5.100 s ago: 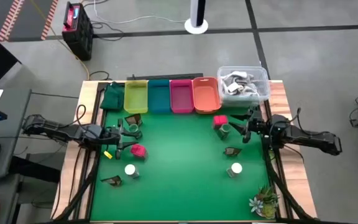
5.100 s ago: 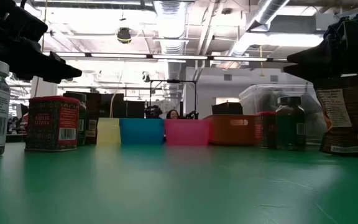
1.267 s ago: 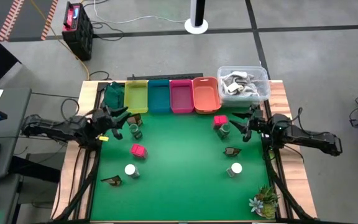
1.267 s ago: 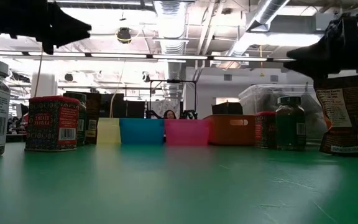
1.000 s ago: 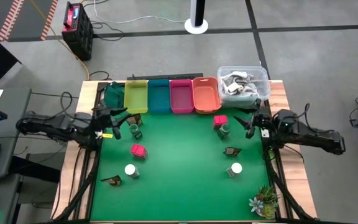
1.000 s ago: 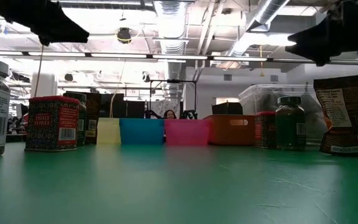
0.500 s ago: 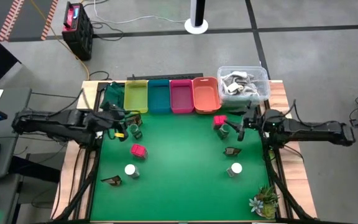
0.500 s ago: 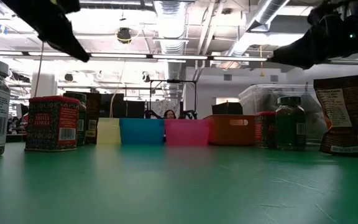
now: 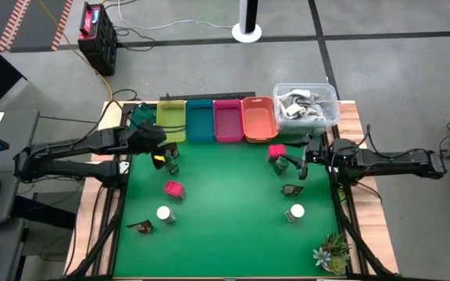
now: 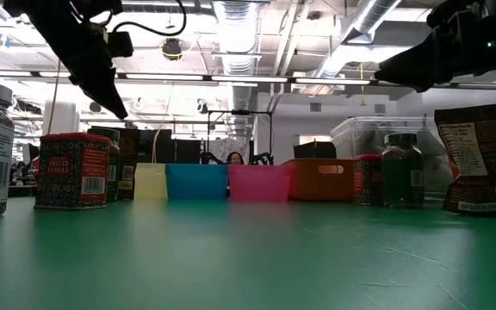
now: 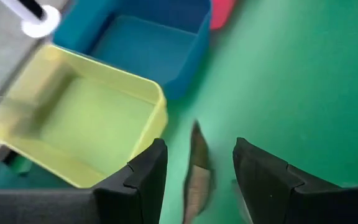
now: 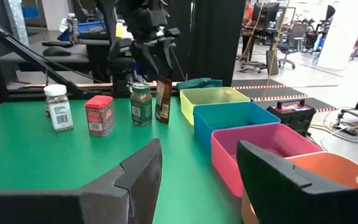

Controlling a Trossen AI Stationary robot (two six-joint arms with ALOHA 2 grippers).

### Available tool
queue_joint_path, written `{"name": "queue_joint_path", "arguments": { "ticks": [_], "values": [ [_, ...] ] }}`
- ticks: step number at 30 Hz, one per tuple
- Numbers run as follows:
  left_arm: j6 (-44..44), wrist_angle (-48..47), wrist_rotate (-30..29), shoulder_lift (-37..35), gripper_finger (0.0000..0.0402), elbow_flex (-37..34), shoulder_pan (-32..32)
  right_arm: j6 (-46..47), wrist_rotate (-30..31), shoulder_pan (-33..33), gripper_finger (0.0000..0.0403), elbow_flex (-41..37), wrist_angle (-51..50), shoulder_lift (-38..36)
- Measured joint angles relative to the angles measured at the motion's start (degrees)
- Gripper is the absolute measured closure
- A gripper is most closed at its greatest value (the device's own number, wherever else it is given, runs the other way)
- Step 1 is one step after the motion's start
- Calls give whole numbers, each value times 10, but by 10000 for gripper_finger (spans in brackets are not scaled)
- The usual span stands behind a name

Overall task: Sort spices by type
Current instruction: Put the top left orange spice pack into the yellow bin

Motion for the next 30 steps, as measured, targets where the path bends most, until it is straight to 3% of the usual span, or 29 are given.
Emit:
{"name": "queue_joint_path", "arguments": {
  "ticks": [4,10,14,20,24,30],
  "values": [
    [8,-1,70,12,229,-1,41,0,0,0,168,0,3,0],
    [27,1,81,40,235,-7,62,0,0,0,168,0,6,0],
    [42,0,81,61,278,-7,64,0,0,0,168,0,6,0],
    [50,0,82,90,390,-7,64,2,0,0,168,0,6,0],
    [52,-13,88,91,399,0,64,13,0,0,168,0,4,0],
    [72,-26,95,91,401,67,64,15,0,-5,168,0,3,1]
  ]
}}
